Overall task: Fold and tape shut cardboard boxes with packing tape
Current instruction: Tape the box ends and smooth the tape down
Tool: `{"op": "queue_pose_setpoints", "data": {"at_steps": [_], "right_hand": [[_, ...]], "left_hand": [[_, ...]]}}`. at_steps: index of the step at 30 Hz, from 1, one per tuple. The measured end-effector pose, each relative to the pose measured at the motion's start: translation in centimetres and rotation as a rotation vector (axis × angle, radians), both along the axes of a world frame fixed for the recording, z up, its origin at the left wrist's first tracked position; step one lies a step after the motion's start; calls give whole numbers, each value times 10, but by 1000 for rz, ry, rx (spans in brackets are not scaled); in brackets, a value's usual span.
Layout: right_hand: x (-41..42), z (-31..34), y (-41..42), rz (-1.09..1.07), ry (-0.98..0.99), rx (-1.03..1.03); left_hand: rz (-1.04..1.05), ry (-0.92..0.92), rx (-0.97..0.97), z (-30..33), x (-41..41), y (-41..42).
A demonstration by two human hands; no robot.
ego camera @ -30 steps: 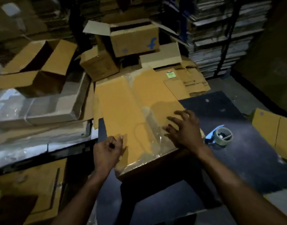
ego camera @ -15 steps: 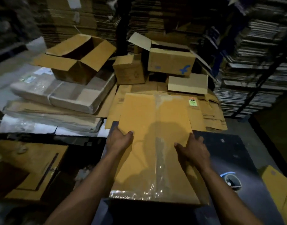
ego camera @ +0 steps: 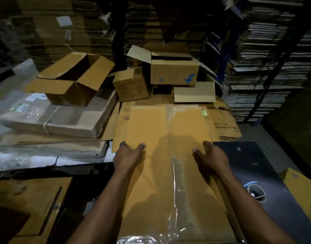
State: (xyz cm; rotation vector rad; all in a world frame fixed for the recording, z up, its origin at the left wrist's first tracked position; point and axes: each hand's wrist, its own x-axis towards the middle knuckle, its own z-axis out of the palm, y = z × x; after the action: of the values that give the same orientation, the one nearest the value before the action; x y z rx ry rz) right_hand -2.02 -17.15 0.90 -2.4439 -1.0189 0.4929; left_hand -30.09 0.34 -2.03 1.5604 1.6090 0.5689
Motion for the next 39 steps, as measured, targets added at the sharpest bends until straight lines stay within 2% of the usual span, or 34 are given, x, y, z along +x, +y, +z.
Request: {"op": "queue_pose_setpoints", "data": {"at_steps": [6,10,13,17,24,32,39], "right_hand": [[-2,55,-21,-80,-88,203],[9,82,-43,-142,-182,275],[25,100,-57,-138,-246,303],[60,119,-96,-154,-370,357],[145,125,-199,-243,-377,558],[307,123,-355,-339,-360,564],[397,121,-457,-460,-383,576]], "left_hand": [[-33,-61,197,64,14,9],[-78,-151,338,93,44,6],[-101,-199,367,108,71,-3],[-163,-285,459,133,114,-36],[-205,-382,594,155,220,-132],[-405,-444,583,167,401,-253],[-576,-499,524,155,513,-328]]}}
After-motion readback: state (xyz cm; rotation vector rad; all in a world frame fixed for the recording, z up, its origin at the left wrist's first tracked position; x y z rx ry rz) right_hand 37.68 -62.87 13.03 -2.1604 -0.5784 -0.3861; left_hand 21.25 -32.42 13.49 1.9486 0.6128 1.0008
